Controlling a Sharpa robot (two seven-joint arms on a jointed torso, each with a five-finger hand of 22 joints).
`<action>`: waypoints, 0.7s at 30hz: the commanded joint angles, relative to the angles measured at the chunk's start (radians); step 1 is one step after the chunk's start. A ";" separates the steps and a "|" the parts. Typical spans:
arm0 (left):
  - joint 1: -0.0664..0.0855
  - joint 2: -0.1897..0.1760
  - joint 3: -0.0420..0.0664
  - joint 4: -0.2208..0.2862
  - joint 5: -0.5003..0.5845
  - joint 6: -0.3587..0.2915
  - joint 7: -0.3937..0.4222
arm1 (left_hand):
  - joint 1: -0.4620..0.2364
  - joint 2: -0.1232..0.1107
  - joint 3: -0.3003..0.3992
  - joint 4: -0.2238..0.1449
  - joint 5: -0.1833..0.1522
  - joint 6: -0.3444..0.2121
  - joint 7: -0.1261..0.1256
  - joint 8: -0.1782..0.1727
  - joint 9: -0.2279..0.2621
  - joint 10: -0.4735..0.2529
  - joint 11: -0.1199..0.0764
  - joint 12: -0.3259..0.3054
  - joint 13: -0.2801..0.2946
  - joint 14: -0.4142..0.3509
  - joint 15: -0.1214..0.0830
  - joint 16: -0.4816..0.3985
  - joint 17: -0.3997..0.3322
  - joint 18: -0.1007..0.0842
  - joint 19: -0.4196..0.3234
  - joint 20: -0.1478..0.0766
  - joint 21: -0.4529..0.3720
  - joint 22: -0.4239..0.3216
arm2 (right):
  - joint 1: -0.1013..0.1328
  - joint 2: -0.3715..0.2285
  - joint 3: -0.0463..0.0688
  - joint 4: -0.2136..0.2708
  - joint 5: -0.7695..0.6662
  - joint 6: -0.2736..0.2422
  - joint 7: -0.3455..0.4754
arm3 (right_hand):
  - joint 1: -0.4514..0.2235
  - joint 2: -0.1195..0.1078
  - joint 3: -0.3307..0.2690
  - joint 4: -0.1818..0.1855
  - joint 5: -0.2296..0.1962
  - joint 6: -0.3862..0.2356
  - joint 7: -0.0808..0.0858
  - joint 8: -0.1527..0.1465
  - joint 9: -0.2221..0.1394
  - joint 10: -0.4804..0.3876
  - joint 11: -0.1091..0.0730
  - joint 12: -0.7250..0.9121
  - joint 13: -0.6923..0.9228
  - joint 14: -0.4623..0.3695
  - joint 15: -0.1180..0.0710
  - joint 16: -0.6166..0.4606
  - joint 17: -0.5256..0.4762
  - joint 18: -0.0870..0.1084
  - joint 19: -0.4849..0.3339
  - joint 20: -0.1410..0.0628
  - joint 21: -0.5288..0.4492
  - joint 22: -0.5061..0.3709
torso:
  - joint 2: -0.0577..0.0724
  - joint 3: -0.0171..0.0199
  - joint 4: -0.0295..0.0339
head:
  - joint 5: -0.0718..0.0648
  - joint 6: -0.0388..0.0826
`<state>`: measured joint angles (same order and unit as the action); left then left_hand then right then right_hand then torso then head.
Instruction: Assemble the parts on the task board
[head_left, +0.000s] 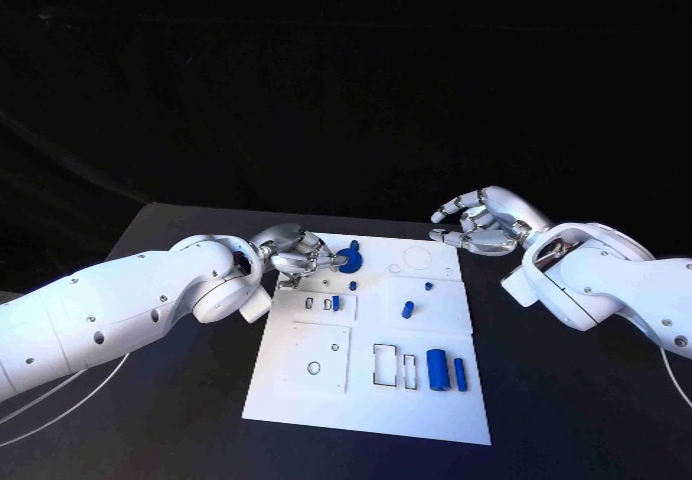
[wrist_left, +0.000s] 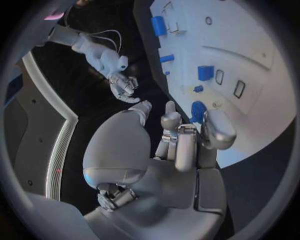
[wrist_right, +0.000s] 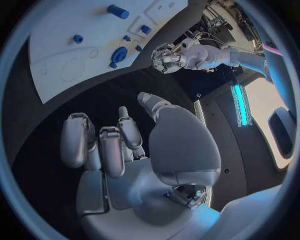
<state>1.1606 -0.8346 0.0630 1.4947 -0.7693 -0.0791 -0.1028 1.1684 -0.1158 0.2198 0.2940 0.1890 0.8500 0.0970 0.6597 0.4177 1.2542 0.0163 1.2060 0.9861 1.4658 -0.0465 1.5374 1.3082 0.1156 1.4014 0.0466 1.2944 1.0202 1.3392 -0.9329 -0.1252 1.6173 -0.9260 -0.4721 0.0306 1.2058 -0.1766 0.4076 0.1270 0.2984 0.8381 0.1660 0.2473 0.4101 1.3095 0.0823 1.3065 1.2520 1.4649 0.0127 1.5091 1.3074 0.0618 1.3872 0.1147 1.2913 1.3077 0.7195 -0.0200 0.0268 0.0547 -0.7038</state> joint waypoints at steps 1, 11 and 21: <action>0.015 0.027 0.000 -0.013 -0.210 0.128 -0.222 | -0.027 0.001 -0.020 0.000 -0.003 -0.002 -0.012 0.038 0.027 0.026 -0.006 0.040 0.049 0.087 -0.008 0.006 0.195 -0.022 0.003 -0.007 0.021 0.030 | 0.001 -0.007 0.000 -0.004 0.029 0.034 0.020 | 0.007 -0.002 0.007 0.000 0.008 0.002 0.002 0.002 0.000 -0.009 0.000 -0.004 -0.002 0.062 -0.005 -0.006 0.081 0.015 -0.006 -0.001 -0.006 0.021 | -0.006 0.0079 -0.0005 | 0.004 -0.007; 0.055 0.108 -0.005 -0.057 -0.335 0.232 -0.369 | -0.095 0.028 -0.089 0.002 -0.113 -0.024 -0.031 0.130 0.111 0.047 -0.023 0.082 0.095 0.090 -0.023 0.010 0.204 -0.027 0.004 -0.020 0.053 0.074 | 0.002 -0.023 0.000 -0.011 0.009 0.038 0.021 | 0.006 -0.005 0.006 0.003 0.018 -0.007 0.003 0.000 -0.003 -0.016 0.001 -0.011 -0.012 0.060 -0.005 -0.010 0.073 0.016 -0.009 -0.001 -0.014 0.016 | -0.004 0.0128 -0.0047 | 0.009 -0.017; 0.097 0.148 -0.021 -0.086 -0.388 0.325 -0.406 | -0.103 0.053 -0.101 0.002 -0.117 -0.028 -0.034 0.147 0.130 0.045 -0.025 0.083 0.093 0.090 -0.025 0.010 0.205 -0.028 0.004 -0.021 0.060 0.085 | 0.002 -0.026 -0.001 -0.017 -0.003 0.037 0.015 | 0.003 -0.007 0.005 0.006 0.023 -0.008 0.003 0.001 -0.003 -0.015 0.001 -0.011 -0.012 0.060 -0.004 -0.011 0.073 0.016 -0.010 -0.001 -0.016 0.015 | -0.003 0.0127 -0.0014 | 0.006 -0.027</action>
<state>1.2534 -0.6914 0.0432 1.4116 -1.1121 0.1678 -0.4696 1.0656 -0.0763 0.1239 0.2962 0.0749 0.8278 0.0606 0.8041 0.5472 1.2962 -0.0051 1.2836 1.0805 1.4667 -0.0626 1.5445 1.3079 0.1000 1.4044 0.0320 1.3494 1.1046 1.3412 -0.9596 -0.1261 1.6014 -0.9123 -0.4497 0.0396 1.2057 -0.1766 0.4103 0.1297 0.3178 0.8350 0.1690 0.2473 0.4082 1.3023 0.0823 1.3023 1.2412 1.4649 0.0127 1.5045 1.3074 0.0617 1.3836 0.1111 1.2789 1.3074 0.7160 -0.0068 0.0235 0.0615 -0.7282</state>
